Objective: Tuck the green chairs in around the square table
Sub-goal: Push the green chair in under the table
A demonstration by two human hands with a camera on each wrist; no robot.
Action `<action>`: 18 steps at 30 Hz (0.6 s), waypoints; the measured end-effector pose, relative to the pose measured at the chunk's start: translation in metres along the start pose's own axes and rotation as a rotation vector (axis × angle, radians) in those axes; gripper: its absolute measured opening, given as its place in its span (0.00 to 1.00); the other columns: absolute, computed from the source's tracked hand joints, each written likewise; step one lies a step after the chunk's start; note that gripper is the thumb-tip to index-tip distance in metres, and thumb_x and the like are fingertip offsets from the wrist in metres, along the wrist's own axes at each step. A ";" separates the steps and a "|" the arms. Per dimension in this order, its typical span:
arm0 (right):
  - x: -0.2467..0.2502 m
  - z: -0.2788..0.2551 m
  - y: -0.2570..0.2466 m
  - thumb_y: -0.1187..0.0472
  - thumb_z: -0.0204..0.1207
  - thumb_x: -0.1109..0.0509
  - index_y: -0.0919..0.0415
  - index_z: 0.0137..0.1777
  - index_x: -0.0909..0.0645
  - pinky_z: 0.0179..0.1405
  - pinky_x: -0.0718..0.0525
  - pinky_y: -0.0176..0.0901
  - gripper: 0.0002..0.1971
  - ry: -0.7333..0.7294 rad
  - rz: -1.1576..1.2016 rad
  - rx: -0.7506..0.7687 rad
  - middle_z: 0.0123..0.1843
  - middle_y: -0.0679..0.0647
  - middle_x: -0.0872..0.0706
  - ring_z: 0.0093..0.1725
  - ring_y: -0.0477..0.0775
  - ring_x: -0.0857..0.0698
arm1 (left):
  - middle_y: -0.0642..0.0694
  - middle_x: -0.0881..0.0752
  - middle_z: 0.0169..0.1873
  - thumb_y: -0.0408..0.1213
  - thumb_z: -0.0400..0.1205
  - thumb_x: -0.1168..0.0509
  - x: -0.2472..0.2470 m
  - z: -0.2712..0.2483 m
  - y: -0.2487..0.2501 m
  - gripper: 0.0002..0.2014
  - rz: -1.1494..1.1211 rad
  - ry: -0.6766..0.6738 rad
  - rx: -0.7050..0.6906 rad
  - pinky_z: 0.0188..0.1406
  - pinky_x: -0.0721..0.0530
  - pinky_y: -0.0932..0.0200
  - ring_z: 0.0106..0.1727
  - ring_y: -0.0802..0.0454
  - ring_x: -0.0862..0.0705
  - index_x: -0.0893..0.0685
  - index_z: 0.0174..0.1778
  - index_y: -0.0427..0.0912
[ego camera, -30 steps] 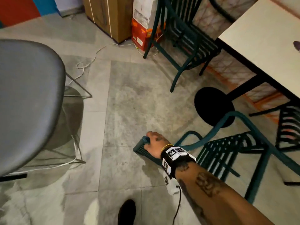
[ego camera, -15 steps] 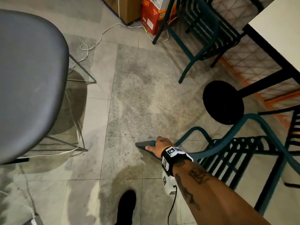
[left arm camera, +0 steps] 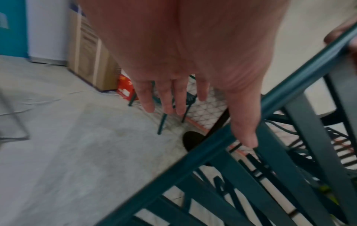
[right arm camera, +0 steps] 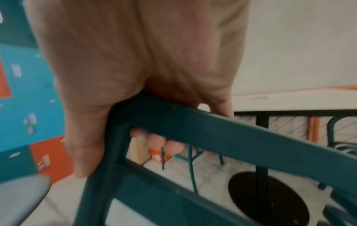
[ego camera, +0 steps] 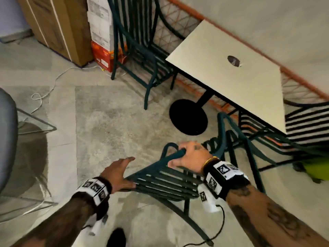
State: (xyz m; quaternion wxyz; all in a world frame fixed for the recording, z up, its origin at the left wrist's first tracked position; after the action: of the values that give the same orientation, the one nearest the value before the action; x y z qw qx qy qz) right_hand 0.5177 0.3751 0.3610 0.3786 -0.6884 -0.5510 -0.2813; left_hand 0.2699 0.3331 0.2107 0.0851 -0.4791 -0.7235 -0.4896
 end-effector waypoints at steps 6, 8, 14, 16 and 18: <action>0.106 -0.122 0.076 0.34 0.60 0.22 0.56 0.30 0.26 0.28 0.31 0.45 0.26 0.119 0.018 0.070 0.27 0.50 0.28 0.25 0.50 0.28 | 0.48 0.13 0.37 0.66 0.65 0.26 -0.023 -0.002 0.120 0.20 -0.003 -0.009 -0.067 0.38 0.19 0.55 0.41 0.47 0.15 0.20 0.37 0.55; 0.112 -0.150 0.090 0.33 0.63 0.26 0.50 0.35 0.27 0.36 0.24 0.47 0.22 0.102 -0.183 0.074 0.34 0.48 0.24 0.34 0.52 0.22 | 0.50 0.16 0.36 0.74 0.63 0.32 -0.025 -0.015 0.148 0.26 0.213 0.073 -0.094 0.36 0.20 0.54 0.37 0.49 0.18 0.23 0.36 0.53; 0.080 -0.211 0.121 0.46 0.79 0.37 0.51 0.66 0.25 0.55 0.20 0.53 0.18 0.138 -0.784 0.130 0.59 0.54 0.17 0.58 0.60 0.18 | 0.54 0.21 0.37 0.74 0.66 0.38 -0.047 -0.045 0.208 0.27 0.516 0.194 -0.215 0.37 0.26 0.56 0.38 0.51 0.22 0.23 0.42 0.54; 0.069 -0.231 0.133 0.54 0.80 0.38 0.52 0.66 0.26 0.46 0.21 0.49 0.15 0.187 -0.764 0.157 0.56 0.55 0.15 0.52 0.60 0.15 | 0.55 0.23 0.39 0.73 0.68 0.37 -0.044 -0.054 0.224 0.26 0.592 0.213 -0.252 0.38 0.27 0.56 0.43 0.49 0.19 0.19 0.45 0.53; 0.062 -0.254 0.148 0.54 0.80 0.38 0.51 0.65 0.27 0.44 0.20 0.48 0.15 0.226 -0.701 0.164 0.52 0.54 0.14 0.49 0.60 0.14 | 0.54 0.24 0.39 0.69 0.70 0.36 -0.042 -0.067 0.243 0.24 0.667 0.227 -0.282 0.39 0.26 0.55 0.46 0.48 0.18 0.18 0.46 0.52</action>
State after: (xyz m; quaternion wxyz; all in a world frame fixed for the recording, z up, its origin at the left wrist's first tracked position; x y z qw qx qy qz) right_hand 0.6834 0.1817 0.5206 0.3715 -0.3899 -0.7288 -0.4229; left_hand 0.4575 0.2698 0.3717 0.2525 -0.6380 -0.4393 -0.5798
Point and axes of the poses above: each hand's wrist, its own z-axis towards the middle knuckle, its own x-axis out of the back of the hand, y = z × x, the point moved 1 cm from there along z, towards the middle knuckle
